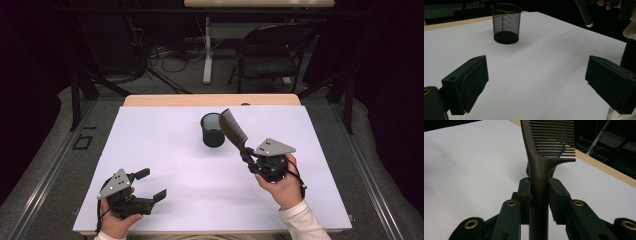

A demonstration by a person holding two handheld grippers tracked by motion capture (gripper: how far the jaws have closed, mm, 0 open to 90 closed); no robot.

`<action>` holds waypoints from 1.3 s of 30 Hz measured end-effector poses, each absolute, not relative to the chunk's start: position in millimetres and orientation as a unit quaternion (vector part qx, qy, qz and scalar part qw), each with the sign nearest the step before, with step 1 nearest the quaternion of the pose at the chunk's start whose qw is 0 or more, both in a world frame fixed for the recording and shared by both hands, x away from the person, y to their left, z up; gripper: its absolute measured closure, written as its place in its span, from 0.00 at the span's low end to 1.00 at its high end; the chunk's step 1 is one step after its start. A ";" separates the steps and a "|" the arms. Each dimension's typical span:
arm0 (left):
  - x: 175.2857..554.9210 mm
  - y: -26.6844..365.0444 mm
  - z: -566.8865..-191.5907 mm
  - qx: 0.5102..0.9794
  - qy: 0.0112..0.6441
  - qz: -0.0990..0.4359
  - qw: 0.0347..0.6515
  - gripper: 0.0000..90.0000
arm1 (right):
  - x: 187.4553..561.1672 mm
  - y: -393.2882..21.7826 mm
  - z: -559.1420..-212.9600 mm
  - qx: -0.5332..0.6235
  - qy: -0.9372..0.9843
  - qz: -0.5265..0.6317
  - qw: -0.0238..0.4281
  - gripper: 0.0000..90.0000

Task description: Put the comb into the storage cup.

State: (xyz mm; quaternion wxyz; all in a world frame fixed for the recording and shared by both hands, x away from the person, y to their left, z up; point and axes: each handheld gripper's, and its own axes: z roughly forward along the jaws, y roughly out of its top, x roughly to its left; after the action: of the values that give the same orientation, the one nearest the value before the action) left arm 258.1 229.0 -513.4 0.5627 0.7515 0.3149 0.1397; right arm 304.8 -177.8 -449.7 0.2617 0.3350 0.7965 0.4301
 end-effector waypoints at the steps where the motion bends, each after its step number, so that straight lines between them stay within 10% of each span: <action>1: 258.1 229.0 -513.4 0.751 0.315 0.140 0.563 0.06 | 304.0 -177.3 -450.3 0.334 0.794 0.433 0.263 0.81; 39: 257.8 230.7 -514.7 0.739 0.312 0.149 0.578 0.12 | 281.6 -147.7 -484.7 0.285 0.785 0.436 0.335 0.81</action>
State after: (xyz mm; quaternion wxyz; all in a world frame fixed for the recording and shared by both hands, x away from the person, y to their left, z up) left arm 257.8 230.7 -514.7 0.5781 0.7392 0.3120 0.1488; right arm 281.6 -147.7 -484.7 0.3349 0.2854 0.7853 0.4356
